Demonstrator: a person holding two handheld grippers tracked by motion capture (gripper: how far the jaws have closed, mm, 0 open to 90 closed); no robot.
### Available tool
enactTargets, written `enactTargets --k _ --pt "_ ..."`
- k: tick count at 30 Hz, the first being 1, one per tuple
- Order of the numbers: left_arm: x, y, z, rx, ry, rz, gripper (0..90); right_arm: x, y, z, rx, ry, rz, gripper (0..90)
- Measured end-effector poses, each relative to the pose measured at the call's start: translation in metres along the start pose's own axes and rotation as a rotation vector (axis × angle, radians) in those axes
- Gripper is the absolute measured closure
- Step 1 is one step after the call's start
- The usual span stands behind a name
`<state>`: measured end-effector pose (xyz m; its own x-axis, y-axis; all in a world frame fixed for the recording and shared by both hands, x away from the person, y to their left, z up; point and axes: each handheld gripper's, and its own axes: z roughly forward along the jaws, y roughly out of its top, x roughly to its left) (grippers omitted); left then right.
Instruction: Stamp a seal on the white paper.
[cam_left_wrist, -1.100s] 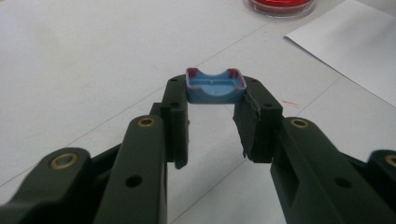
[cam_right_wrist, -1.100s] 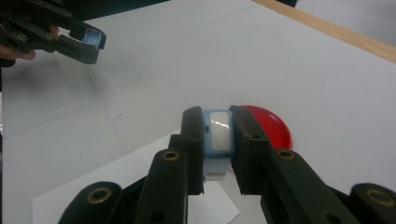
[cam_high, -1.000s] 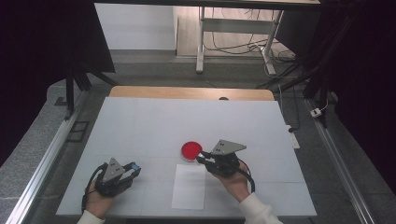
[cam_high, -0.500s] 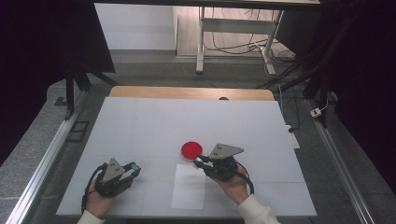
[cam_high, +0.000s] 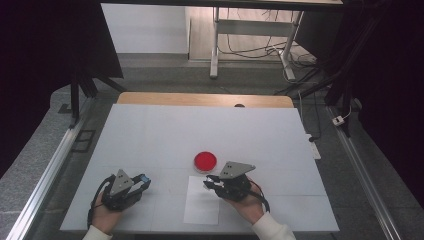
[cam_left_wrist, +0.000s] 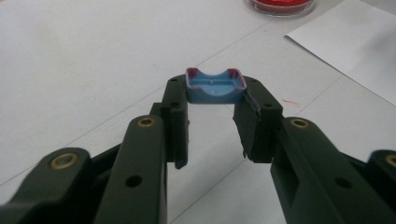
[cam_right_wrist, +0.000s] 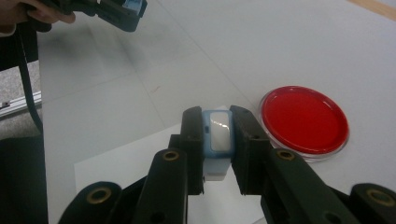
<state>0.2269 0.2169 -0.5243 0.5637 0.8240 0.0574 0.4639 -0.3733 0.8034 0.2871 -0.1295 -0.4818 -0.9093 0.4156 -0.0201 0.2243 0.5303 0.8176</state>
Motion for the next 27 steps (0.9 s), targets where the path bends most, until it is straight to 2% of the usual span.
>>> enactTargets --k 12,27 --pt "0.0 0.0 0.0 0.002 0.001 0.0 65.5 0.005 -0.002 0.009 0.044 0.03 -0.019 74.9" --pt "-0.001 0.0 0.0 0.003 -0.001 0.0 65.5 0.009 -0.007 0.019 0.089 0.039 -0.04 74.9"
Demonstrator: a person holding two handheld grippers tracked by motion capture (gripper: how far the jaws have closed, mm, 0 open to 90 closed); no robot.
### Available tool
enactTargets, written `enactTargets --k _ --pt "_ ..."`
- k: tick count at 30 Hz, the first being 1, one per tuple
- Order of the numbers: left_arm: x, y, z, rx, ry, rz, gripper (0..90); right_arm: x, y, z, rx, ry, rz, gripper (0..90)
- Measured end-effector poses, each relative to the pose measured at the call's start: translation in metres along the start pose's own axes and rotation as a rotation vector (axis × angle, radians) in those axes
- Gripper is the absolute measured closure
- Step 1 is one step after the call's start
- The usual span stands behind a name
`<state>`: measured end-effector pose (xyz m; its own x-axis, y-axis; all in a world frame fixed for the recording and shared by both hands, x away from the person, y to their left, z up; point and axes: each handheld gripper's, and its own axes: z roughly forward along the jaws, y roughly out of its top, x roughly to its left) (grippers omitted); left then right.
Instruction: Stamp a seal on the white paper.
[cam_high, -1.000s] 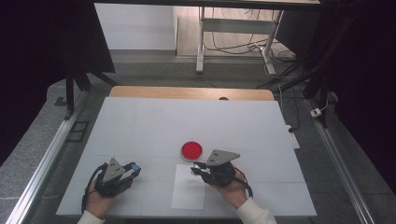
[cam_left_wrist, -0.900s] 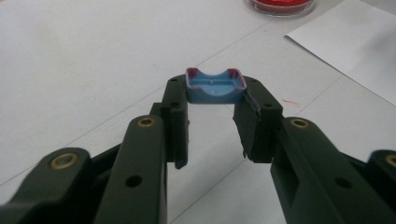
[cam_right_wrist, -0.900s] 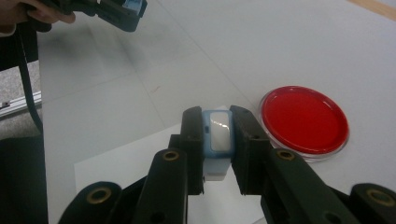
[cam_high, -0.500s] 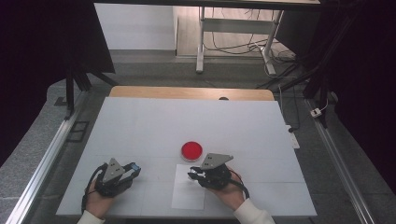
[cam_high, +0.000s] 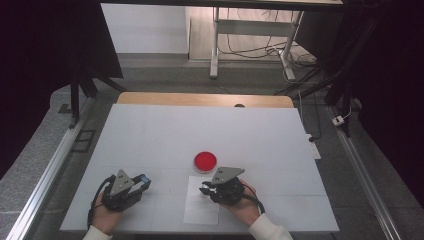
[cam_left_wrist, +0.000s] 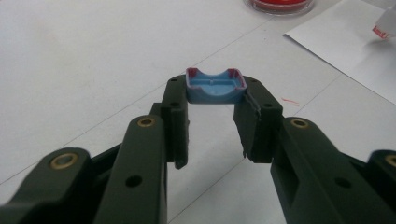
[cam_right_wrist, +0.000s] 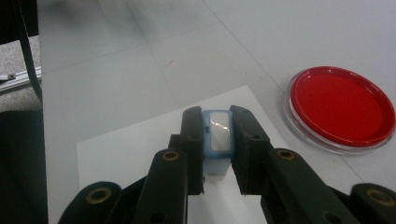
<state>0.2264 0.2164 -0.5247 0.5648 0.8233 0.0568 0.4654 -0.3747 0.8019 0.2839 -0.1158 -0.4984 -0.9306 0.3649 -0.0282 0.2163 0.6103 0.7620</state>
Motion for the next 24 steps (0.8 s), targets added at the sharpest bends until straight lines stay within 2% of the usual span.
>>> enactTargets --k 24 --pt "0.0004 -0.0007 0.0011 0.004 -0.001 0.002 65.5 0.0036 -0.0022 0.0071 0.021 0.001 -0.018 74.9"
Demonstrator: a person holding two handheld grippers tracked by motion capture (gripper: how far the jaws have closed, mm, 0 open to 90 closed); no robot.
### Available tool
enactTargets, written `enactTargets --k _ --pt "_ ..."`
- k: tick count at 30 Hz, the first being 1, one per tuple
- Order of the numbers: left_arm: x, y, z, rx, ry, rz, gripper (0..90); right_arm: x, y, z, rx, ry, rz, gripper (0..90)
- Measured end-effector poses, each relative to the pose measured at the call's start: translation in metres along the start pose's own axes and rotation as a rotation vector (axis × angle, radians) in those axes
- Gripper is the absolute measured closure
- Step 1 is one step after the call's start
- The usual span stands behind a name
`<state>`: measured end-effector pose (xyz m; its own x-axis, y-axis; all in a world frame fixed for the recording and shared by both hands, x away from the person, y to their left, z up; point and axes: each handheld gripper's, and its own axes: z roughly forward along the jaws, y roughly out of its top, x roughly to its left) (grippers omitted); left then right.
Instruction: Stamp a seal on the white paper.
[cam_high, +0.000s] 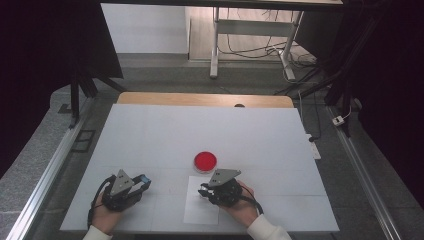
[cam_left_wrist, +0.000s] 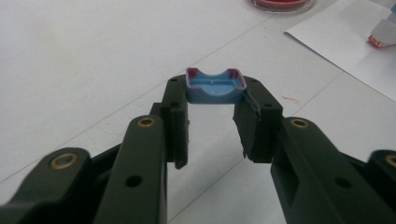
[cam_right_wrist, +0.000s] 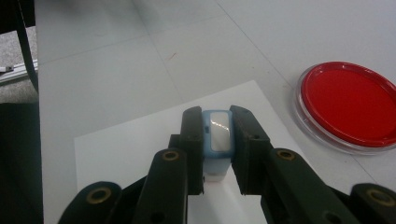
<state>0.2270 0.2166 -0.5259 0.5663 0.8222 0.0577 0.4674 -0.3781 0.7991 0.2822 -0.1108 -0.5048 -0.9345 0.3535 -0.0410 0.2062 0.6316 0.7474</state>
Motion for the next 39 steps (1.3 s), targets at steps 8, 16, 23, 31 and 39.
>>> enactTargets --k 8,16,23,31,39 --pt "-0.0001 0.0001 0.0001 0.001 -0.002 0.005 65.5 -0.0003 -0.0005 0.0011 0.005 -0.002 -0.006 74.9" --pt "-0.0002 0.0001 0.0001 0.002 -0.002 0.004 65.5 -0.0005 -0.0005 0.0012 0.005 0.0 -0.009 74.9" --pt "-0.0002 0.0001 0.0002 0.002 -0.002 0.004 65.5 -0.0007 -0.0005 0.0015 0.005 0.003 -0.006 74.9" --pt "-0.0004 0.0001 0.0001 0.001 -0.002 0.004 65.5 -0.0004 -0.0002 0.0017 0.013 -0.003 -0.01 74.9" --pt "-0.0005 0.0 -0.0001 0.002 -0.001 0.003 65.5 -0.0007 -0.0007 0.003 0.024 -0.001 0.0 75.0"
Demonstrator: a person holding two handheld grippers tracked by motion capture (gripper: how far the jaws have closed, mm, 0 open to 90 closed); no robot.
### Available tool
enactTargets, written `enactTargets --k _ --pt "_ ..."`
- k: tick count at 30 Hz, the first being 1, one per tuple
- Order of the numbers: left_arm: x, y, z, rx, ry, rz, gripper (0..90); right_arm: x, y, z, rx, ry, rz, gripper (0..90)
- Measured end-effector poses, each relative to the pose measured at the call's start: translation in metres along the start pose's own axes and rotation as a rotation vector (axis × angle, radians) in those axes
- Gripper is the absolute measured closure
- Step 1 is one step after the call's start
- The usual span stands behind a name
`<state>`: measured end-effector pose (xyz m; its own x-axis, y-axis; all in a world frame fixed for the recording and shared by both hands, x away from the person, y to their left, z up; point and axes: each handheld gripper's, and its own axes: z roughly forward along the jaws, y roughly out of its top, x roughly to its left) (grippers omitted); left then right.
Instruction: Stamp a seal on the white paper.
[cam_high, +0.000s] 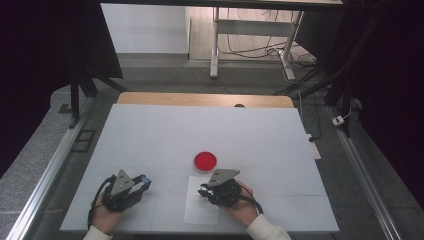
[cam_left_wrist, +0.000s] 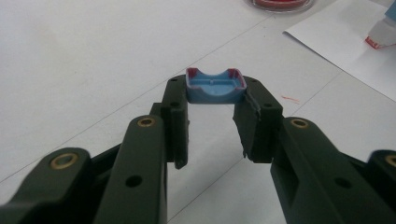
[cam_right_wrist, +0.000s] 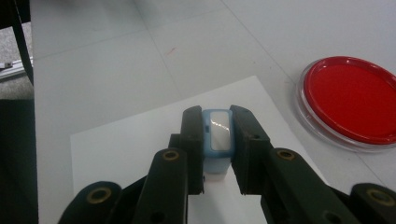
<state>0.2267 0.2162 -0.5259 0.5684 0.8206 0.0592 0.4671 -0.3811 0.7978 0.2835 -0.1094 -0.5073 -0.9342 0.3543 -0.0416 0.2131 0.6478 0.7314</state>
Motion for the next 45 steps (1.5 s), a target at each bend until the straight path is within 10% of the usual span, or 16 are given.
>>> enactTargets --k 45 --pt "0.0013 -0.0003 -0.0015 -0.005 0.013 -0.008 65.5 0.0 -0.001 0.0039 0.017 0.0 0.004 75.7"
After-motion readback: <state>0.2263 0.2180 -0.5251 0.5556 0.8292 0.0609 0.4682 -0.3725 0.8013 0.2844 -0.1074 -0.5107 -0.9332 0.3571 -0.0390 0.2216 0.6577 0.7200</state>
